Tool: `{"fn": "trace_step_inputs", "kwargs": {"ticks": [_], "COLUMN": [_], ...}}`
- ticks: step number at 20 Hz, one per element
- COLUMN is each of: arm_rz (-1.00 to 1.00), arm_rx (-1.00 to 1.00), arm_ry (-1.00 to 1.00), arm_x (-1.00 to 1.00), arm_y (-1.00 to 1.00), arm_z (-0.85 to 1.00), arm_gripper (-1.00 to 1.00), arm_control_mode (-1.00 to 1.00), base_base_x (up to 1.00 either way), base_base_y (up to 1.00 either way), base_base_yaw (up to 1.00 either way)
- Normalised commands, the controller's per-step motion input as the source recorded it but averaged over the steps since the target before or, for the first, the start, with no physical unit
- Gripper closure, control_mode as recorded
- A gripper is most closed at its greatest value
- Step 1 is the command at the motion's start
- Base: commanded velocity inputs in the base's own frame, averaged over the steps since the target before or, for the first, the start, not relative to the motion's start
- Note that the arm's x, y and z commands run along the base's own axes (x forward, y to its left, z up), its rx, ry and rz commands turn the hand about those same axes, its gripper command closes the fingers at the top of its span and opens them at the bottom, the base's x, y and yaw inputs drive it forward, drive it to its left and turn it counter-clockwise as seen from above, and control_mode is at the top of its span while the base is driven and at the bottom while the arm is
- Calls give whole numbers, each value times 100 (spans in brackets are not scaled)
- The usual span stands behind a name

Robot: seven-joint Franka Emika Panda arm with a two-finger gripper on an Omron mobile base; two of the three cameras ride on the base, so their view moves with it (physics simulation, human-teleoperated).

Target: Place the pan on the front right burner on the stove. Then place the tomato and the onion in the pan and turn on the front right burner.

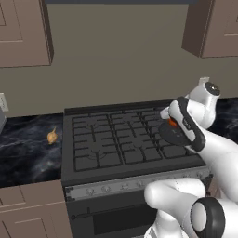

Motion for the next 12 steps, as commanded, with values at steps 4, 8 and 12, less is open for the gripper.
{"fn": "trace_step_inputs", "kwargs": {"ticks": [4, 8, 12], "arm_rz": [0, 0, 0], "arm_rx": [-3, -2, 0], "arm_ry": [0, 0, 0], "arm_x": [0, 0, 0], "arm_y": [-65, -61, -36], "arm_z": [0, 0, -4], "arm_gripper": [100, 100, 100], "arm_control_mode": [-100, -100, -100], "base_base_x": [0, 0, 0], "base_base_y": [0, 0, 0], "base_base_yaw": [0, 0, 0]}}
